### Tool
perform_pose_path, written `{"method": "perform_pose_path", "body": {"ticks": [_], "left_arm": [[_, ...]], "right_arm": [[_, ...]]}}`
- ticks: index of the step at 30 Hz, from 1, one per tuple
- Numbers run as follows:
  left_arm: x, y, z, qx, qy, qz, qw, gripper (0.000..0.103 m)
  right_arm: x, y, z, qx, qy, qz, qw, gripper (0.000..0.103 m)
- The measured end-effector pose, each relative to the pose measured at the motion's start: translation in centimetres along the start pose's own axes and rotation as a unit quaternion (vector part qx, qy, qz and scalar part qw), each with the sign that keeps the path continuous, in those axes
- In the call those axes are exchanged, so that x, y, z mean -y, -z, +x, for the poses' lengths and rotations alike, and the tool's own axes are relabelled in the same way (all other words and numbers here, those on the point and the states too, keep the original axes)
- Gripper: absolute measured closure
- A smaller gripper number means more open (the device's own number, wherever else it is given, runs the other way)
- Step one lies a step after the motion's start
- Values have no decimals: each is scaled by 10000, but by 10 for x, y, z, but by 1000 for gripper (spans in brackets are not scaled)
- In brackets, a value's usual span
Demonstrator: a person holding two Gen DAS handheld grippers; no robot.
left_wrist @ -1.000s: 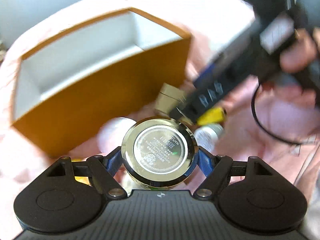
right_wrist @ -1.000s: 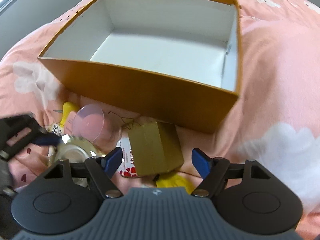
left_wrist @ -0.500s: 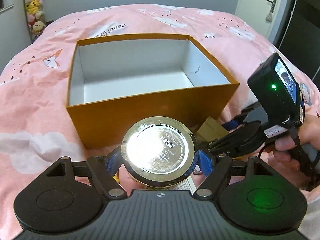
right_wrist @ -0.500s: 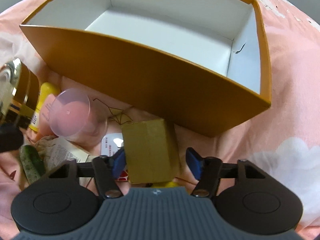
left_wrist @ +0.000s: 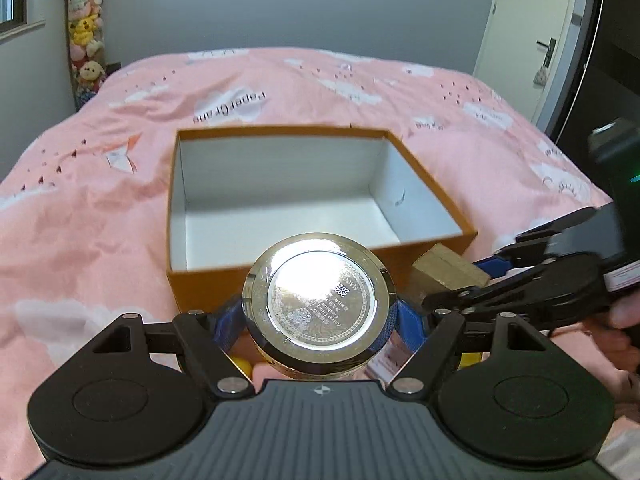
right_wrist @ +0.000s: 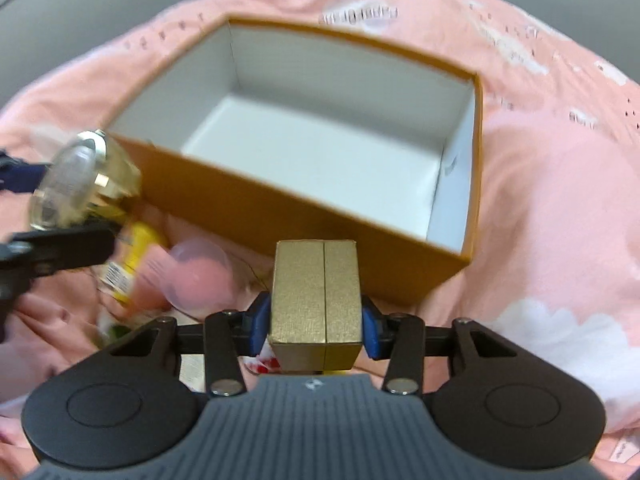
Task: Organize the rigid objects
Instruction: 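Carry the watch and gold box into the orange box and lower them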
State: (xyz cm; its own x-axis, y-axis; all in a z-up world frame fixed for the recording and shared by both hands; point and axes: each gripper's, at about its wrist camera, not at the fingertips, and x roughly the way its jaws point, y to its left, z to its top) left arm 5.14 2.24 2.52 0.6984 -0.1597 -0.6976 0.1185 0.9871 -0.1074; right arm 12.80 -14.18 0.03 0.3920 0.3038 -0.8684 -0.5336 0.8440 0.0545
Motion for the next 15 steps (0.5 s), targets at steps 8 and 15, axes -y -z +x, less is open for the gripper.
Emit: {"method": "perform_pose_path", "body": {"ticks": [8,15], "left_arm": [[-19,-29,-4,456,-230,-263,9983,14],[-26,-56,33,372,-345,-196,9985,14]], "right_arm": [[-10,-27,-66,984,-468,70,9940,58],[15,-73,-61,1439,-531,679,9858,58]]}}
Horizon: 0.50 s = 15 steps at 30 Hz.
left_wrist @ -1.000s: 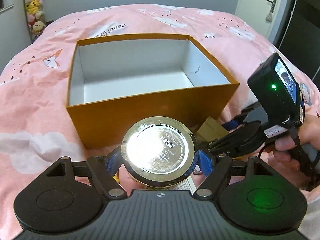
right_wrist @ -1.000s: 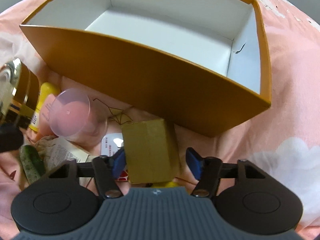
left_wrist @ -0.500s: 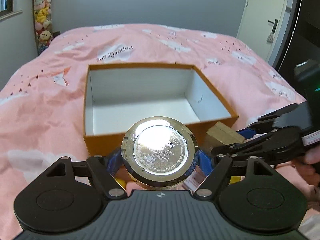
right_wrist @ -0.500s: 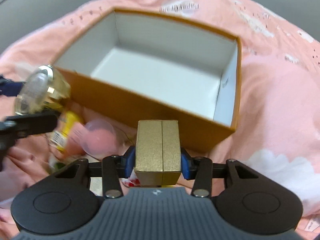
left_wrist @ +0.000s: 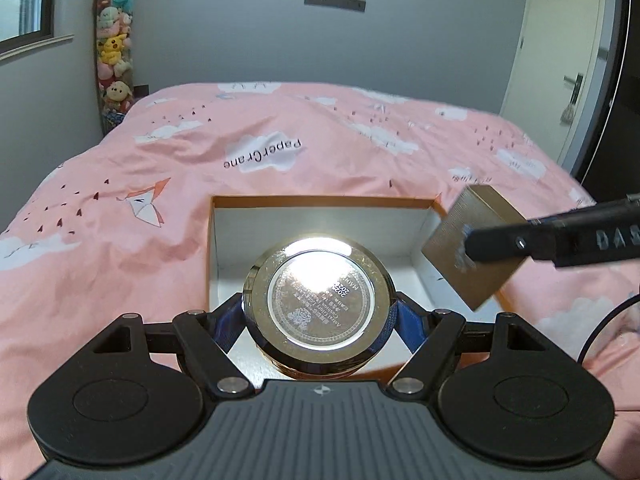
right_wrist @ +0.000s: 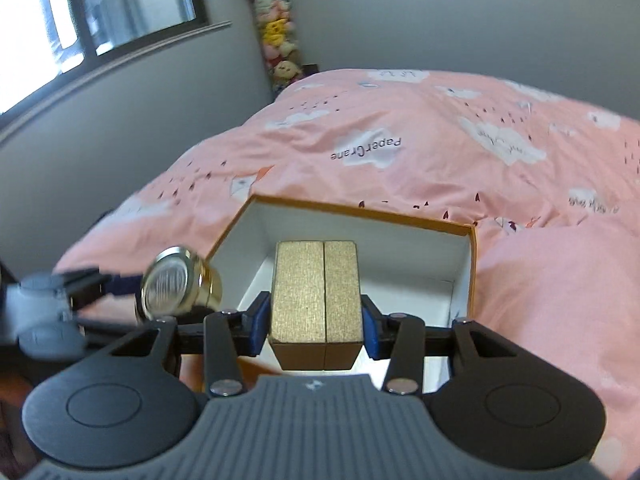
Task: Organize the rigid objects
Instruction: 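Carry the watch and gold box into the orange box and lower them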
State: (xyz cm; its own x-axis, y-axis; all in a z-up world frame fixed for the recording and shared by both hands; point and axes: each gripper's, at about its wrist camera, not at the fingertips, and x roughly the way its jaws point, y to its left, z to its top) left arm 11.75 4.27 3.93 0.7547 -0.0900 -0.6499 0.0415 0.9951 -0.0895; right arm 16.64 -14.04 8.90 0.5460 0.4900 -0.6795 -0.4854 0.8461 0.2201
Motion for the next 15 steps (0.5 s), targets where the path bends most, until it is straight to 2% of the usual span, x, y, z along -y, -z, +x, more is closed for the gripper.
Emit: {"method": "perform_pose_path", "body": {"ticks": [4,7,12,15], "left_arm": [[3,1,42,-418,48,57,9991,14],[7,4,66,-689,14,137,9975,14],[13,11,97,-1328,-6,390,9904,14],[14,13,110,-1619,-166,476,9855,14]], "right_arm": [[14,-8,39,-237,144,293,9992,58],[24,-4,76,-584,231,546,9965,58],[36,12,113,-979,294,745,9920,58],[39,20,121,-1127,297,793,9900,58]]}}
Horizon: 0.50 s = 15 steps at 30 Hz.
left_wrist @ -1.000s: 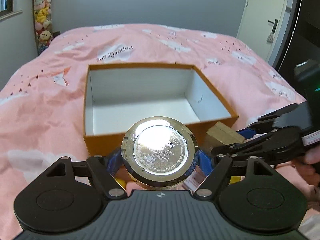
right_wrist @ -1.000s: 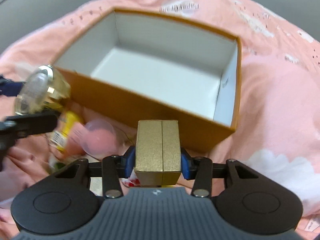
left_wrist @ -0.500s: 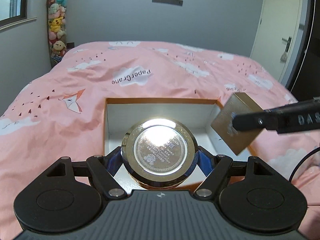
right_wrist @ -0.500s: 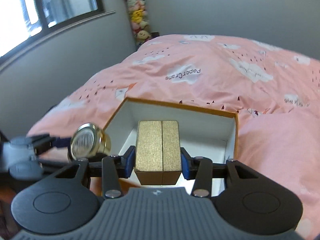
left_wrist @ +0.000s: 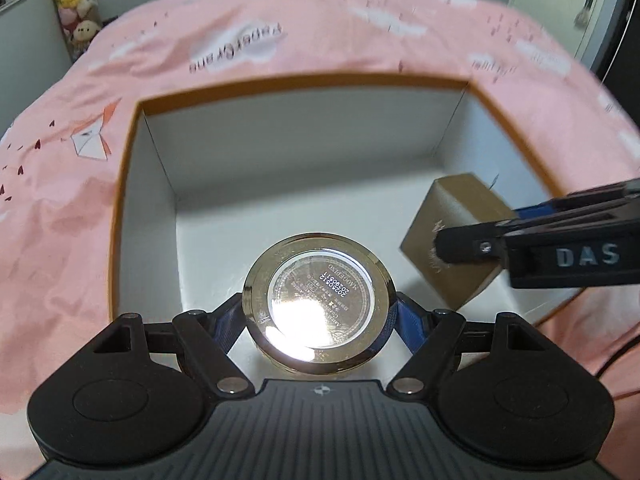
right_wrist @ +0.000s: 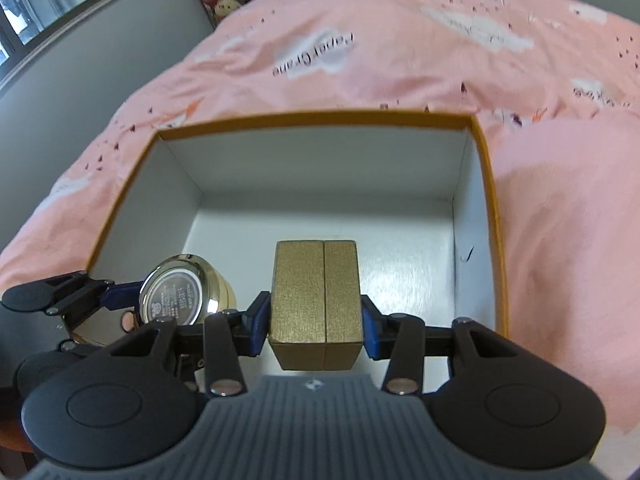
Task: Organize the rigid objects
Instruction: 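Carry the watch and gold box into the orange box and lower them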
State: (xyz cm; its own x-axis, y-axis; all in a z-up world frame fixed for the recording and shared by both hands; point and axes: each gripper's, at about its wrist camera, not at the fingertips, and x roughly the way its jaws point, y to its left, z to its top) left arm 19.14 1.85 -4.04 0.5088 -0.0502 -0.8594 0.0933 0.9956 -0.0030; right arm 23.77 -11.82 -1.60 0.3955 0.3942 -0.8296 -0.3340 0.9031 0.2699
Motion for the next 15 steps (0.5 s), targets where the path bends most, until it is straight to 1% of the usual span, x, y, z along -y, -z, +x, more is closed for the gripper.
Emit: {"method": "perform_pose_path", "body": {"ticks": [5,10,15], "left_arm": [[-6,-5,14,-319,-83,-62,9994,14],[-14,-3,26,-611,32,-351,9975,14],[-21,2,29,-746,177,-537,9956,14]], "right_arm": [[2,1,12,-141,-78,0,9999,58],[-1,-1,19,-215,-138,-37,9997,58],[-4,0,23,-281,-170,-50,9994,58]]}}
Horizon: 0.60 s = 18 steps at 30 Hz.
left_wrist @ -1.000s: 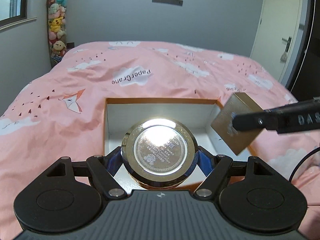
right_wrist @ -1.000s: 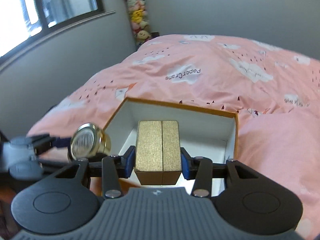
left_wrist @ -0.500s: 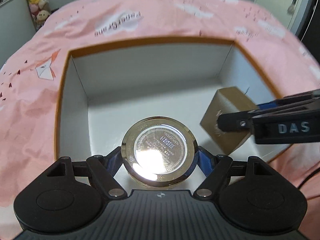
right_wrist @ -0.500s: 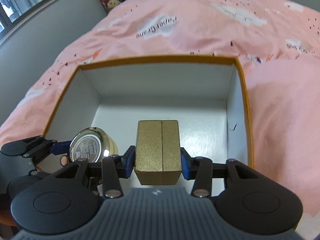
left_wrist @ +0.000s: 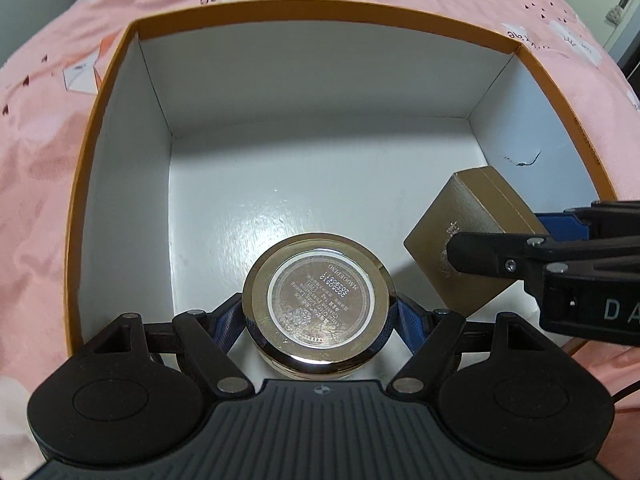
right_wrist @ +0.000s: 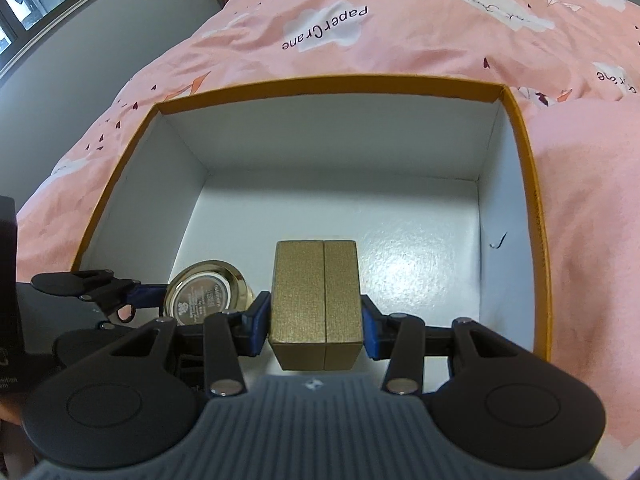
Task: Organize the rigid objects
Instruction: 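Carry the watch and gold box into the orange box and lower them, then open the left tool to release the watch while the right tool releases the gold box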
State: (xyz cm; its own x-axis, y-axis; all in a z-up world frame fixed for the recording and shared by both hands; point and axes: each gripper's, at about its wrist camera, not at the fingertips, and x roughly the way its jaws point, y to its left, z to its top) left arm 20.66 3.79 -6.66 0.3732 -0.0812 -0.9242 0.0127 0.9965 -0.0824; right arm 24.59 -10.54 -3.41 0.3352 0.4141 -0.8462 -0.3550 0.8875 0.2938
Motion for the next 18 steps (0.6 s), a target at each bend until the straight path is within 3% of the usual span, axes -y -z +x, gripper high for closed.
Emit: {"method": "perform_pose_path", "body": {"ticks": [13,18], "left_arm": [[-2,-6,-1,99,217,-151,9996,4],[-1,-7,-8,190,281,-188,9992,4]], "right_arm": [[3,0,-2,-11,33,66,10000,58],[5,0,-3,2,87,73,9999,58]]}}
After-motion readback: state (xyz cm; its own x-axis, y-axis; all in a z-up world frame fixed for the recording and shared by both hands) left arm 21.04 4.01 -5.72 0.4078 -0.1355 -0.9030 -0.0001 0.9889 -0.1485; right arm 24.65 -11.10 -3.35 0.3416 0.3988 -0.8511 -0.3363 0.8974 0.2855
